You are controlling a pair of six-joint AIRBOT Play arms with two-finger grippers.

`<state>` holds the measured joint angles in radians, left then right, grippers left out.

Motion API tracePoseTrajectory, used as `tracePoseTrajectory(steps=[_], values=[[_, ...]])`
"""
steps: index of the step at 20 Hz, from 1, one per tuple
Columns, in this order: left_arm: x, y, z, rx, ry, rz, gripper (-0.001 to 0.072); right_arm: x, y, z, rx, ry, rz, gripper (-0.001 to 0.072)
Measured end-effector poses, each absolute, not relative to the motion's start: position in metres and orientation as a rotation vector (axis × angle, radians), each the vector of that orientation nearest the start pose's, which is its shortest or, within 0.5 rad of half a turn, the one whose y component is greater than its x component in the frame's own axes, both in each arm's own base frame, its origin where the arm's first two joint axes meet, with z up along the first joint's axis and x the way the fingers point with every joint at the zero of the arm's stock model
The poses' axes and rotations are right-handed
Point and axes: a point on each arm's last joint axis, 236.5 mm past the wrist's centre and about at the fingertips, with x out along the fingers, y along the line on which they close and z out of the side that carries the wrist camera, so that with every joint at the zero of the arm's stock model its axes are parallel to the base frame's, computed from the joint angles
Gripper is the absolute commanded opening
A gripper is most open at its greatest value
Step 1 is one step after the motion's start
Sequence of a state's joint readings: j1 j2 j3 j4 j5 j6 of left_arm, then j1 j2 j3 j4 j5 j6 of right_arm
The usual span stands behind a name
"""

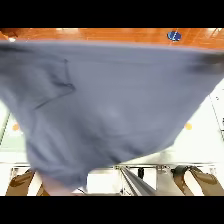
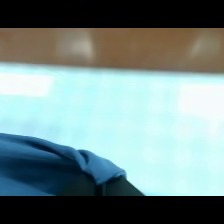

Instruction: Fold the shirts.

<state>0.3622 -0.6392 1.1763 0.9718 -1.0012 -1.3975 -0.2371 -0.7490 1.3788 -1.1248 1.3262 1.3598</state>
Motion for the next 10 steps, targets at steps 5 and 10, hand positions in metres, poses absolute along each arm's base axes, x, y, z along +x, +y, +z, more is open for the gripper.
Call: tracePoseTrajectory(steps=[5, 10], values=[[0.429, -0.025, 0.208, -0.430, 0.531, -0.193, 0.0013, 0.398, 0.029, 0.167, 0.189, 0.838, 0.249, 0.0036], [0.524, -0.043, 0.129, -0.468, 0.633, -0.193, 0.0014, 0.501, 0.016, 0.077, 0.286, 0.946, 0.221, 0.0035]])
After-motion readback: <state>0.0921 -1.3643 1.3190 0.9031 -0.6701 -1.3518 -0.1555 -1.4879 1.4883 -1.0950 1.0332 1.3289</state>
